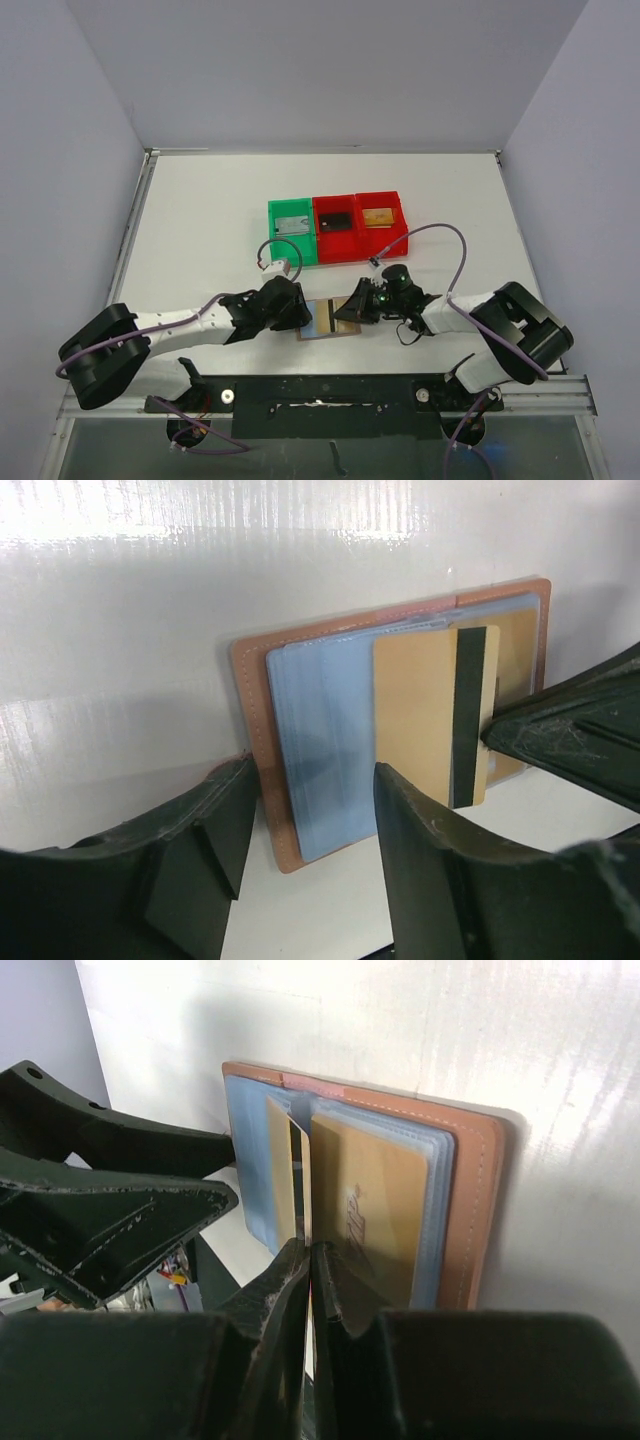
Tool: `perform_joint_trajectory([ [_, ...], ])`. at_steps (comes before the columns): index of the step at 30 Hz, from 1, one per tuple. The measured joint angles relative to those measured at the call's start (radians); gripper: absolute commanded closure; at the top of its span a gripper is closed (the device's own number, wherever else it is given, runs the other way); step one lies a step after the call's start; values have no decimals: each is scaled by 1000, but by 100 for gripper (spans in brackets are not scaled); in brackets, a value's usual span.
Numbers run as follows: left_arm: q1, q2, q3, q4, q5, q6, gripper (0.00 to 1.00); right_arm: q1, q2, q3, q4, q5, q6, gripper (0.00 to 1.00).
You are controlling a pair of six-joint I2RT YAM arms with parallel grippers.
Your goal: Take the credit cards out of the card holder
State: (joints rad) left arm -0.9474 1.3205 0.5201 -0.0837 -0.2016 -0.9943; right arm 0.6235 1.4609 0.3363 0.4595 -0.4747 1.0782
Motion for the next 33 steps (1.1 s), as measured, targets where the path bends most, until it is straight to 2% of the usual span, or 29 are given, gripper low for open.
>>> perform_joint_trajectory([
  [4, 0, -19, -2, -6, 18, 0, 45, 22, 21, 48, -27, -2, -17, 94],
  [12, -1, -13, 3, -14, 25, -4, 44, 84, 72, 114, -64, 40, -30, 94],
  [26, -55, -21, 134, -238, -26, -45, 41, 85, 76, 114, -86, 68, -31, 94],
  [30, -55, -56, 134, -227, -22, -63, 43, 85, 76, 114, -86, 68, -31, 94],
  [33, -55, -66, 107, -128, 3, -78, 49, 85, 76, 114, -86, 68, -31, 94],
])
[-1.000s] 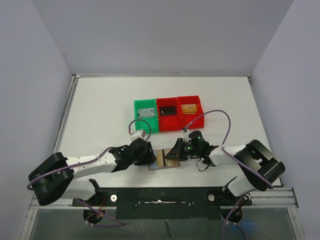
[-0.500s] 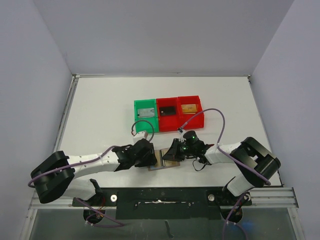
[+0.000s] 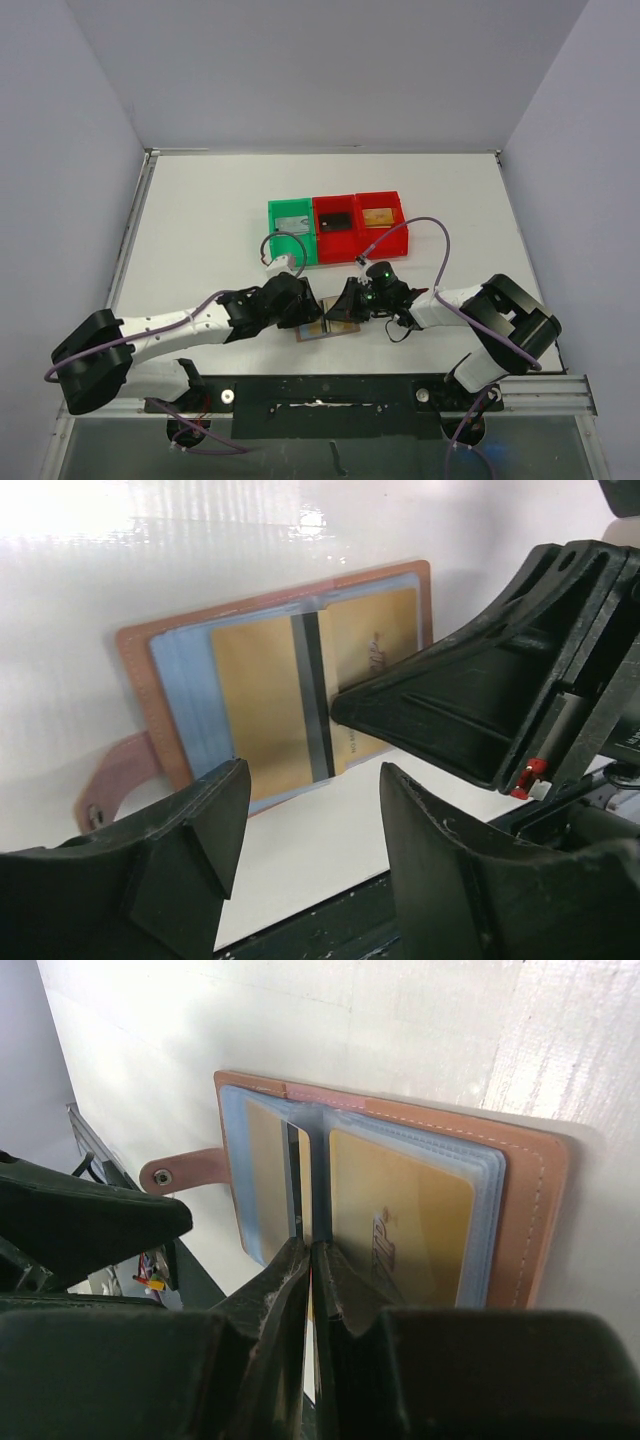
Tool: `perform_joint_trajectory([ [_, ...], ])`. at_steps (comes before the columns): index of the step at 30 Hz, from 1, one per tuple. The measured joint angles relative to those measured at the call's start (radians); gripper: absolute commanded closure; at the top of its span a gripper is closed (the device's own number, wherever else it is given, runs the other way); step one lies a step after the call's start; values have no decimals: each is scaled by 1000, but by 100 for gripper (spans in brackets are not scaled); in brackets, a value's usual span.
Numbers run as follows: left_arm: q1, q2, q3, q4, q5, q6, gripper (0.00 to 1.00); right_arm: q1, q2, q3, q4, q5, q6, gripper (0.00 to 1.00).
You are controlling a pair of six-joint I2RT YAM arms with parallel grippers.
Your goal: Take the credit cards out of the card holder
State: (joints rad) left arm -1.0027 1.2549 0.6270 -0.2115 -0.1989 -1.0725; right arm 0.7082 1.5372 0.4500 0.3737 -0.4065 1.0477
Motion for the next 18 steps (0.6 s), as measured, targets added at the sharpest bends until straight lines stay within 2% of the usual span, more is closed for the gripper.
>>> perform_joint_trajectory([
  [6, 4, 67, -40, 148, 13, -56, 60, 0, 0, 0, 0, 2, 0, 94],
  [11, 10, 141, -53, 183, 1, -98, 62, 0, 0, 0, 0, 1, 0, 94],
  [18, 10, 140, -60, 178, -46, -126, 63, 0, 0, 0, 0, 2, 0, 94],
])
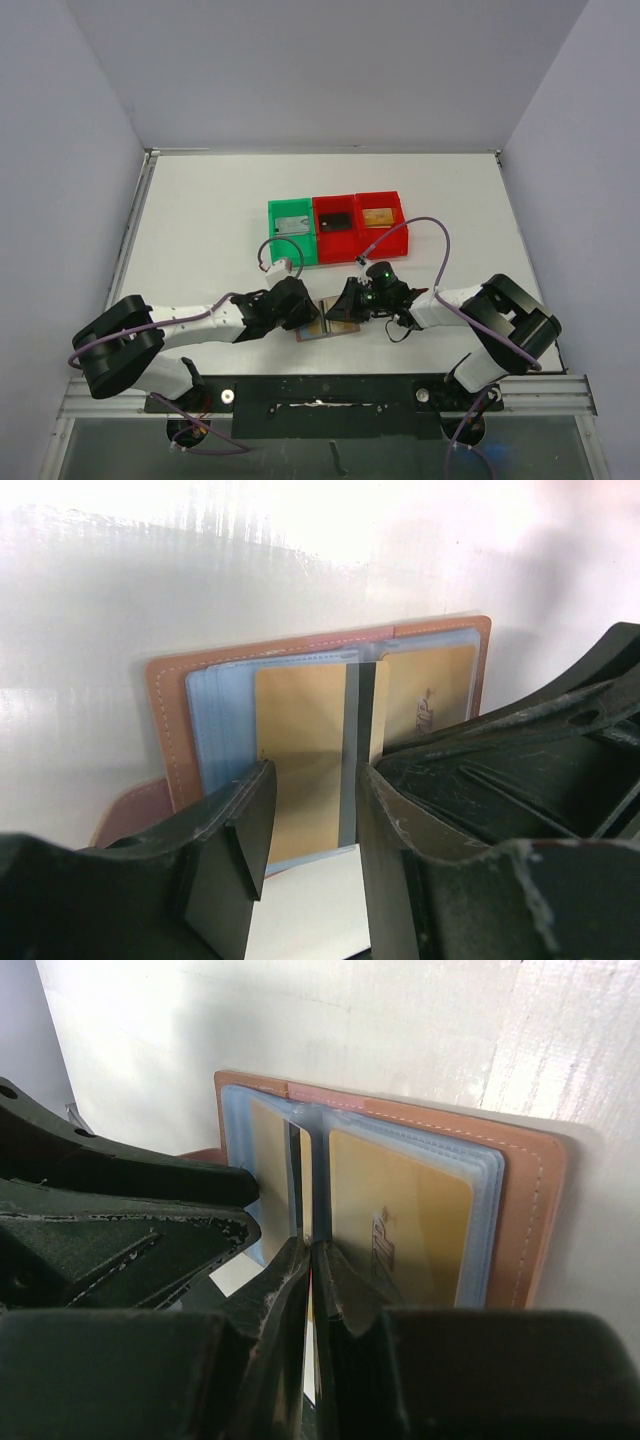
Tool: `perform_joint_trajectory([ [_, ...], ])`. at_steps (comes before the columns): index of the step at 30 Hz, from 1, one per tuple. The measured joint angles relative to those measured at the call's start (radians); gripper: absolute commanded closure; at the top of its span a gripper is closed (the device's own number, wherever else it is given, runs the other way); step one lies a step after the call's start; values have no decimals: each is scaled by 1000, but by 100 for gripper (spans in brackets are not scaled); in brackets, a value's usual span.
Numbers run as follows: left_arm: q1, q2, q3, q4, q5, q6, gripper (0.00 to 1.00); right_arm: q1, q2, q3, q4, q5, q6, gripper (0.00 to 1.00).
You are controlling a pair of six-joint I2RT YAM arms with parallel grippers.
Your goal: Take the credit cards out of the card holder
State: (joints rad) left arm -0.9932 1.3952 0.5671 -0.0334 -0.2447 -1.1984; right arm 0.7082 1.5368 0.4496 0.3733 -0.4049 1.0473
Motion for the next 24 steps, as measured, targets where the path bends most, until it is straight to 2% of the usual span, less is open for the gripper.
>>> perform_joint_trajectory([
  [19, -14, 12, 6, -16, -47, -13, 66, -8, -60, -2, -67, 28, -21, 93],
  [24, -20, 16, 9, -18, -51, -7, 71, -9, -66, -5, -76, 31, -22, 87],
])
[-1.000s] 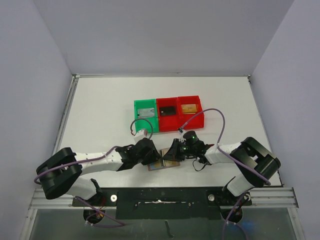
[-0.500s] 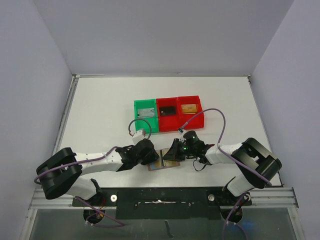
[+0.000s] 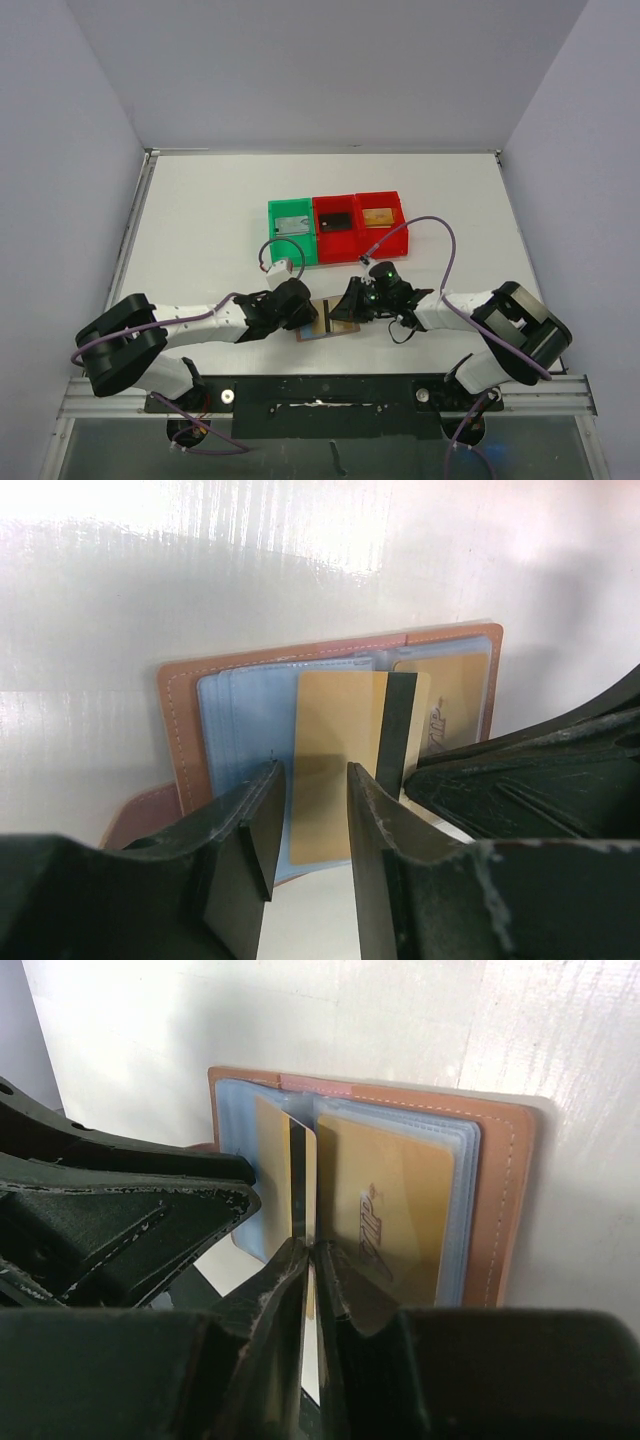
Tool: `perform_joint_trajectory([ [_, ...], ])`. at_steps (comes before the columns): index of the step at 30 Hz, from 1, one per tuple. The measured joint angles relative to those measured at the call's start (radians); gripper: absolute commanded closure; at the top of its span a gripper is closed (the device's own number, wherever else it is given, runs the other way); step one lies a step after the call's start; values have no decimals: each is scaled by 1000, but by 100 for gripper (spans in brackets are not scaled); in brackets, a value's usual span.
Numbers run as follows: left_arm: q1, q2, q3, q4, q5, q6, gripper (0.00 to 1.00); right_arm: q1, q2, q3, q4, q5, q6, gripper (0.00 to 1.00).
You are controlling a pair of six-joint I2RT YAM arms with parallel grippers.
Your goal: Take the credit cards out of the card holder
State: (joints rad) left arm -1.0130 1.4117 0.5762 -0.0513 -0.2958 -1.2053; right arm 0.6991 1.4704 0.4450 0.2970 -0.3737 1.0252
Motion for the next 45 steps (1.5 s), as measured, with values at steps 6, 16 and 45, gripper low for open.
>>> perform_joint_trajectory([
  [6, -3, 9, 3, -2, -8, 12, 77, 0, -2, -10, 23, -1, 12, 78],
  [16, -9, 13, 3, -1, -15, 12, 78, 0, 81, -20, 175, -32, 71, 79],
  [45, -15, 40, 43, -26, 19, 88, 79, -48, 59, -68, 198, -113, 49, 86],
])
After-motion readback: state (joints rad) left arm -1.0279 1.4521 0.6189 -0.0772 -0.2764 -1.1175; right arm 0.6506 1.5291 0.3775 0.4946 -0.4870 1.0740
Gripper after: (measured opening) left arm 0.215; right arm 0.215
